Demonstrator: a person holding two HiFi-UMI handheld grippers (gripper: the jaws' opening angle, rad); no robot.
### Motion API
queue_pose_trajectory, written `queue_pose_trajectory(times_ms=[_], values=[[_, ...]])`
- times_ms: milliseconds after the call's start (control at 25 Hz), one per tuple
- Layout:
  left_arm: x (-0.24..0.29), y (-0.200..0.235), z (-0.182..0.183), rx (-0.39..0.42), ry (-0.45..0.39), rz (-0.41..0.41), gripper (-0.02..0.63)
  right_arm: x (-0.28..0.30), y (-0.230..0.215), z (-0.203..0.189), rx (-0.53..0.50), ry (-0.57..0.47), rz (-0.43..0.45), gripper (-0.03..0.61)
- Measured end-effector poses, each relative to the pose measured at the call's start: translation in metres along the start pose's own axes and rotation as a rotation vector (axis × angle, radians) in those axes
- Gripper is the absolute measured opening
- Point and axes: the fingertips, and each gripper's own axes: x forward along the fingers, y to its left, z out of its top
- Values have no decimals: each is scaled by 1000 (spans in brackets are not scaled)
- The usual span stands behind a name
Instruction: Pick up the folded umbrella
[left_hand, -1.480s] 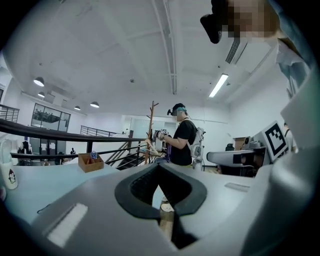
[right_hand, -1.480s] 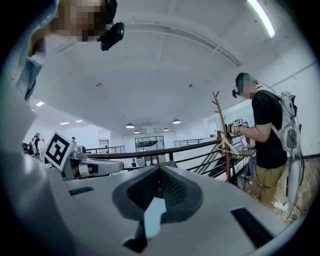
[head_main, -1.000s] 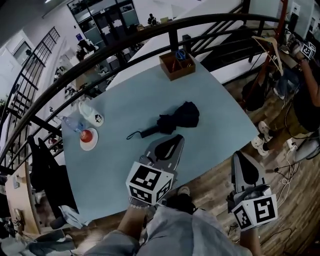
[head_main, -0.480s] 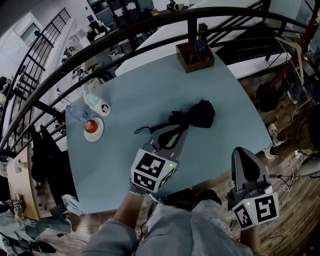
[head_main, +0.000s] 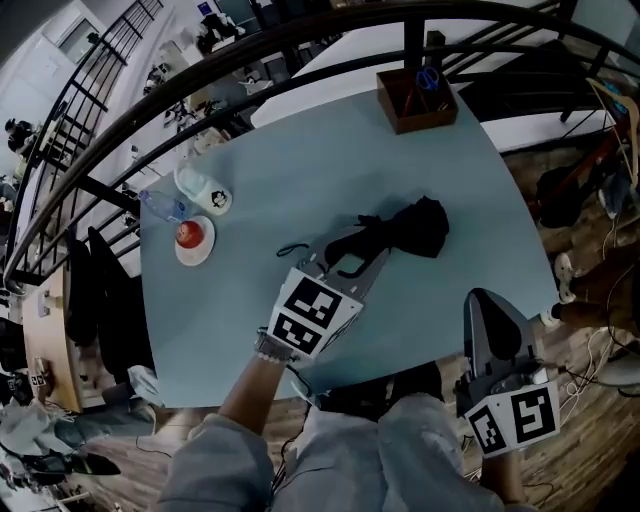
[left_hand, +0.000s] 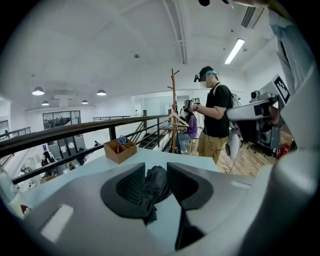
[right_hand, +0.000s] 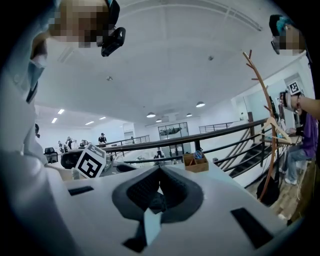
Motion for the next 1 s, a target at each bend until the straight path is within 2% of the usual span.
queue_pose_trajectory(times_ms=[200, 360, 800, 1000], values=[[31, 12, -12, 48, 102, -2, 146, 24, -18, 3, 8, 12, 80, -2], [61, 12, -34, 77, 211, -56, 204, 43, -37, -1, 17, 34, 122, 0], [112, 10, -95, 205, 524, -168, 270, 74, -67, -13, 20, 103, 272, 0], [138, 19, -129, 298, 666, -214, 285, 96, -92, -27, 27, 128, 318, 0]])
